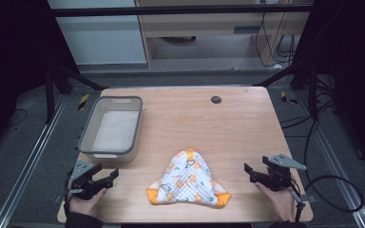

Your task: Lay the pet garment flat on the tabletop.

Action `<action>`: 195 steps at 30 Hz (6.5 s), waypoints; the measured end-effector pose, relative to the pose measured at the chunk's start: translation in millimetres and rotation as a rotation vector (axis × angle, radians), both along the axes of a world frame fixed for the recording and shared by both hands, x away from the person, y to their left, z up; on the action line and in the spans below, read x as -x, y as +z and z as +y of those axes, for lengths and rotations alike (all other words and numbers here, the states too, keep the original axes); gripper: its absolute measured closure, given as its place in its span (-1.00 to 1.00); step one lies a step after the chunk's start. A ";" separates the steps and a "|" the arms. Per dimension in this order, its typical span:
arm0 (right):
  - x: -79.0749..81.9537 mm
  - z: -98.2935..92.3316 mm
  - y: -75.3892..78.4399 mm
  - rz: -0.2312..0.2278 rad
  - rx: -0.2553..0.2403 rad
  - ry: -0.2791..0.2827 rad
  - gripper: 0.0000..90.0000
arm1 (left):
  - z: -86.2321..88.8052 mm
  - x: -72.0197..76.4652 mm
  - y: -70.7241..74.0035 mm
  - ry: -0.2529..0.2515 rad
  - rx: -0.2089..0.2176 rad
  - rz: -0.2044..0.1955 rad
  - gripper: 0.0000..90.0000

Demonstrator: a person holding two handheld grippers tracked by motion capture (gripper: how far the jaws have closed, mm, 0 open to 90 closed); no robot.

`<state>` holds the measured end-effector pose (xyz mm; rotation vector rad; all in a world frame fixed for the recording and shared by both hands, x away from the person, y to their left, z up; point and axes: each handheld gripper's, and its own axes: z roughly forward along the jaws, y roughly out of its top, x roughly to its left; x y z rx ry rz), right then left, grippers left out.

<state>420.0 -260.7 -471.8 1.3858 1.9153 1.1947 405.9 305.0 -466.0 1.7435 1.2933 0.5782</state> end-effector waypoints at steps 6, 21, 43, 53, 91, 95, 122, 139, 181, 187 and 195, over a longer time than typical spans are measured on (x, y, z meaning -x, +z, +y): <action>2.8 7.6 3.8 -0.020 0.032 0.015 -0.43 | -4.9 3.5 5.8 -0.024 0.022 -0.029 -0.41; -5.1 32.2 42.5 -0.099 -0.004 0.109 -0.32 | -9.9 -7.5 35.0 -0.053 0.073 -0.081 -0.37; -44.1 90.1 61.9 -0.071 0.001 0.265 -0.13 | -83.9 -45.6 43.5 -0.191 0.031 -0.081 -0.27; -48.6 92.6 40.3 -0.015 -0.005 0.295 -0.07 | -118.8 -62.8 26.2 -0.252 -0.018 -0.016 -0.24; -57.8 130.7 -15.7 0.170 0.026 0.451 0.59 | -167.9 -72.3 -25.2 -0.427 -0.097 0.148 -0.06; -58.7 130.5 -16.4 0.181 0.029 0.456 0.88 | -171.6 -71.9 -28.4 -0.448 -0.087 0.172 0.19; -34.6 112.6 29.3 0.044 -0.041 0.477 0.99 | -156.5 -42.8 32.9 -0.469 -0.031 -0.020 0.98; -89.0 131.6 58.2 -0.201 0.058 0.183 0.75 | -165.4 -105.9 64.9 -0.162 0.030 -0.164 0.35; -35.1 78.4 -19.5 0.065 0.187 0.352 0.21 | -141.6 -64.4 -23.5 -0.355 -0.274 0.056 0.05; -38.1 83.9 -23.4 0.091 0.215 0.358 0.53 | -145.9 -67.1 -27.9 -0.384 -0.261 0.088 0.48; -37.4 83.7 -18.0 0.108 0.191 0.374 0.92 | -143.6 -69.7 -24.6 -0.396 -0.199 0.134 0.91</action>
